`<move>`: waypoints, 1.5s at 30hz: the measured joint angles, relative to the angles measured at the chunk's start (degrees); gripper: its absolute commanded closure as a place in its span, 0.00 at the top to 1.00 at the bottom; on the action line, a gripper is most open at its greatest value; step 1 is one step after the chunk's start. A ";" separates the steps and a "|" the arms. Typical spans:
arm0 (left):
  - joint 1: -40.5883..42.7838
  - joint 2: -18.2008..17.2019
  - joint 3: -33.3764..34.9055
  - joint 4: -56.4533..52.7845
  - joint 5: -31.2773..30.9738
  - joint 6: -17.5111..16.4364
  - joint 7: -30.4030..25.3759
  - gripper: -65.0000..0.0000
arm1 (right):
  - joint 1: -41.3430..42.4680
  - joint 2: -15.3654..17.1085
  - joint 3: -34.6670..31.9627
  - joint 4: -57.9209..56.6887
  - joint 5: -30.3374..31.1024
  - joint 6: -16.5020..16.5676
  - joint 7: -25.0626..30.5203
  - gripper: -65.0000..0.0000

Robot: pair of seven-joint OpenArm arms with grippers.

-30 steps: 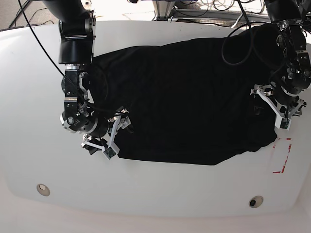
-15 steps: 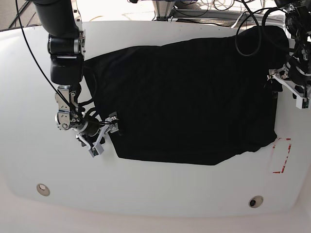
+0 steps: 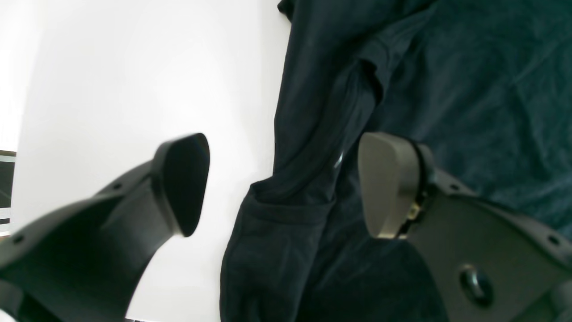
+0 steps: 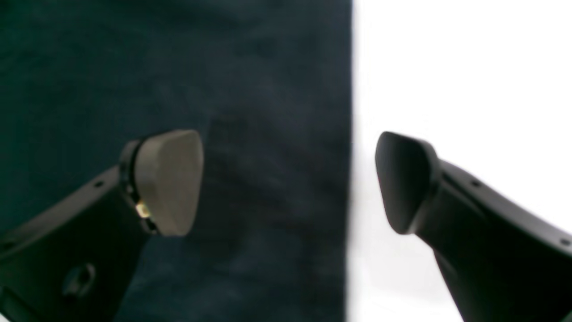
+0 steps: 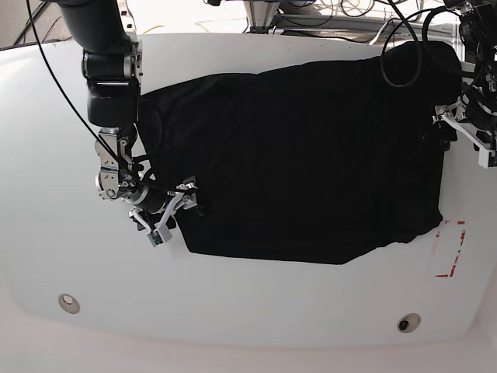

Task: Layout the t-shirt on the table in an organized manner, then fold the t-shirt properly
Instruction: 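Grasp the t-shirt edge with the right gripper and tug it outward, then hold the t-shirt edge with the right gripper while the left gripper repositions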

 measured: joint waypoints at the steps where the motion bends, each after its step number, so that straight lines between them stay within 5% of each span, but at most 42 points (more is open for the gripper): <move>1: -0.04 -0.02 0.00 0.00 0.00 -0.02 0.00 0.76 | -0.35 -0.52 0.00 0.57 0.04 -0.09 0.00 0.90; 5: -0.13 -0.02 0.00 0.00 0.15 0.00 0.00 0.76 | -1.18 -1.97 0.00 1.44 0.35 0.39 -0.17 0.83; 22: -0.09 0.00 0.79 0.00 0.20 0.02 0.02 0.76 | -1.22 -1.55 -0.04 1.31 0.39 0.57 -1.57 0.01; 45: 1.92 1.03 0.20 -5.22 -0.02 -0.37 2.56 0.76 | -1.46 -0.59 -0.09 1.27 0.50 1.18 -1.70 0.00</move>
